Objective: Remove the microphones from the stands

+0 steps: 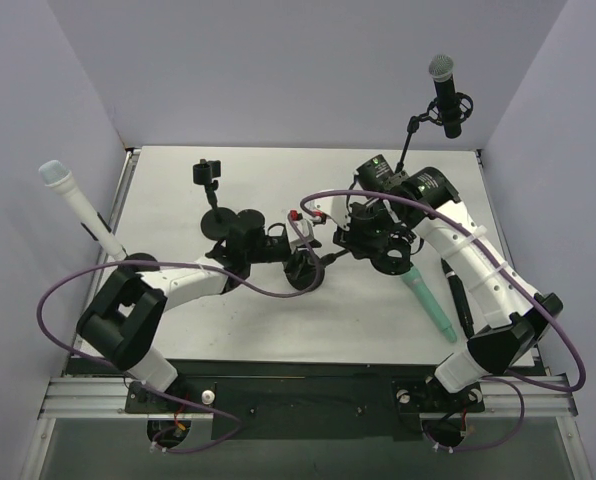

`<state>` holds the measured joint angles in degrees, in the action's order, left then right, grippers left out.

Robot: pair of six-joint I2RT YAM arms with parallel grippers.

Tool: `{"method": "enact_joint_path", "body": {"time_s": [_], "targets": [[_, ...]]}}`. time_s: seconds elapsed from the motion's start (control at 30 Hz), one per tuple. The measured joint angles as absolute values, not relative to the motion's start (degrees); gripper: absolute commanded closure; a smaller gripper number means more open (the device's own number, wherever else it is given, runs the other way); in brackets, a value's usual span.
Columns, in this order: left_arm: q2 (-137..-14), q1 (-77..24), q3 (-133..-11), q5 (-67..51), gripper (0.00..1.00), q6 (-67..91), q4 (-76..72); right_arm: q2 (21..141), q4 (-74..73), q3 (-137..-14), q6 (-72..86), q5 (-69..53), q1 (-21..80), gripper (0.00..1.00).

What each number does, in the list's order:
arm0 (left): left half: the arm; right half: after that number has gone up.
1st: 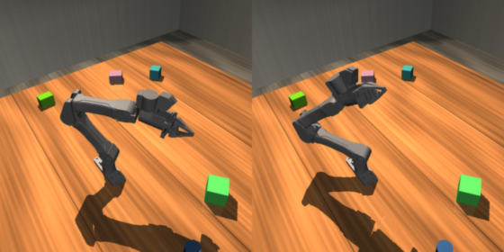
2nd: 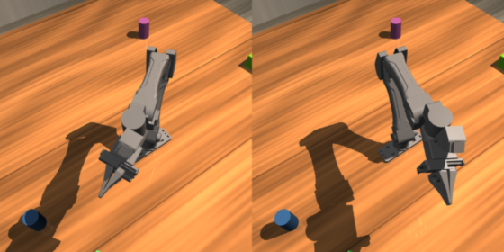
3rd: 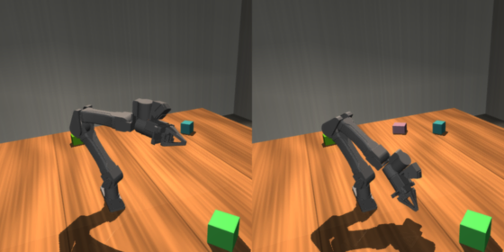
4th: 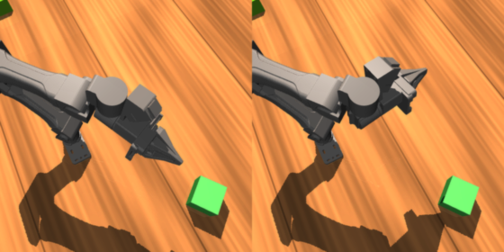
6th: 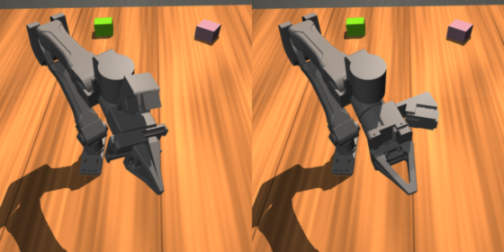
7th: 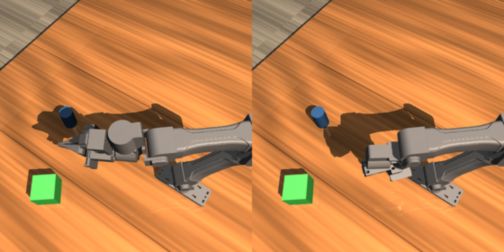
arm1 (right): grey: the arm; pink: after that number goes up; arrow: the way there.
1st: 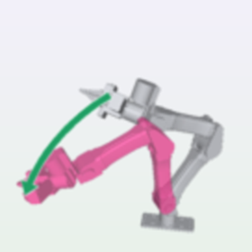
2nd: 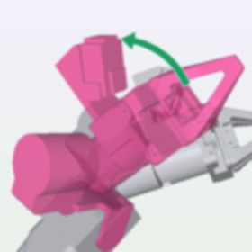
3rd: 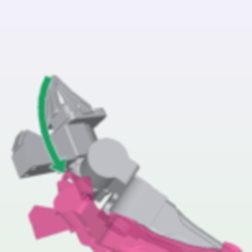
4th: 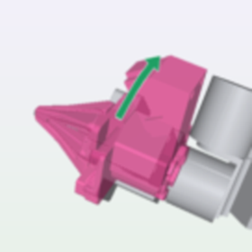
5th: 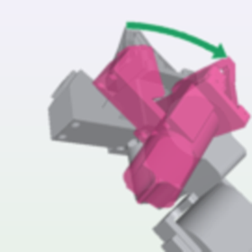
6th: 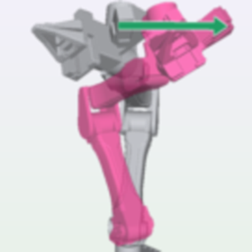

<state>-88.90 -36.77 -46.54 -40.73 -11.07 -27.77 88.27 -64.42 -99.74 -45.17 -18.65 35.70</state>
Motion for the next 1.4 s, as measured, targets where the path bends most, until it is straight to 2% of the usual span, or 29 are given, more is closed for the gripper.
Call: {"method": "enact_joint_path", "body": {"time_s": [0.17, 0.37, 0.43, 0.47, 0.5, 0.53, 0.67, 0.83, 0.93, 1.0, 1.07, 1.13, 1.4], "targets": [[-94.5, -37.4, -50.0, -40.7, 0.41, -10.9, -30.6, 88.2, -62.4, -99.6, -43.4, -18.6, 36.0, 1.00], [-96.8, -38.6, -51.5, -42.8, 0.60, -11.3, -31.1, 88.6, -61.9, -100.1, -42.5, -18.4, 36.0, 1.00], [-96.8, -38.9, -51.5, -43.0, 0.73, -12.1, -31.1, 88.9, -62.0, -100.6, -42.0, -18.5, 36.0, 1.00], [-96.8, -38.9, -51.5, -43.1, 0.83, -12.6, -31.2, 89.0, -61.9, -100.7, -41.8, -18.5, 35.9, 1.00], [-96.8, -39.0, -51.5, -43.3, 0.98, -13.6, -31.3, 89.2, -61.9, -100.9, -41.5, -18.6, 35.8, 1.00], [-96.8, -39.0, -51.5, -43.3, 1.00, -13.9, -31.2, 89.4, -62.0, -101.1, -40.9, -18.9, 35.6, 1.00], [-95.2, -40.2, -50.4, -38.8, 1.00, -16.1, -30.5, 91.2, -62.4, -103.4, -35.5, -19.4, 34.4, 1.00], [-89.3, -47.7, -42.8, -13.0, 1.00, -23.9, -35.2, 100.3, -67.5, -115.1, -18.5, -22.0, 32.0, 1.00], [-89.3, -49.3, -41.7, -2.3, 1.00, -26.5, -37.5, 104.0, -68.3, -118.4, -10.7, -24.5, 29.8, 1.00], [-89.3, -49.3, -41.6, 1.0, 0.61, -28.4, -37.4, 104.8, -68.2, -117.4, -8.2, -26.0, 29.1, 1.00], [-89.0, -48.9, -41.6, 1.3, 0.48, -29.1, -35.9, 105.1, -67.9, -116.8, -7.2, -26.5, 29.2, 1.00], [-86.8, -48.3, -41.6, -0.6, 0.43, -28.1, -32.0, 105.1, -68.2, -116.7, -7.2, -26.9, 29.2, 1.00], [-73.8, -35.4, -44.9, -26.9, 0.39, -19.7, -15.3, 100.9, -66.8, -110.2, -18.0, -28.0, 29.4, 1.00]]}}
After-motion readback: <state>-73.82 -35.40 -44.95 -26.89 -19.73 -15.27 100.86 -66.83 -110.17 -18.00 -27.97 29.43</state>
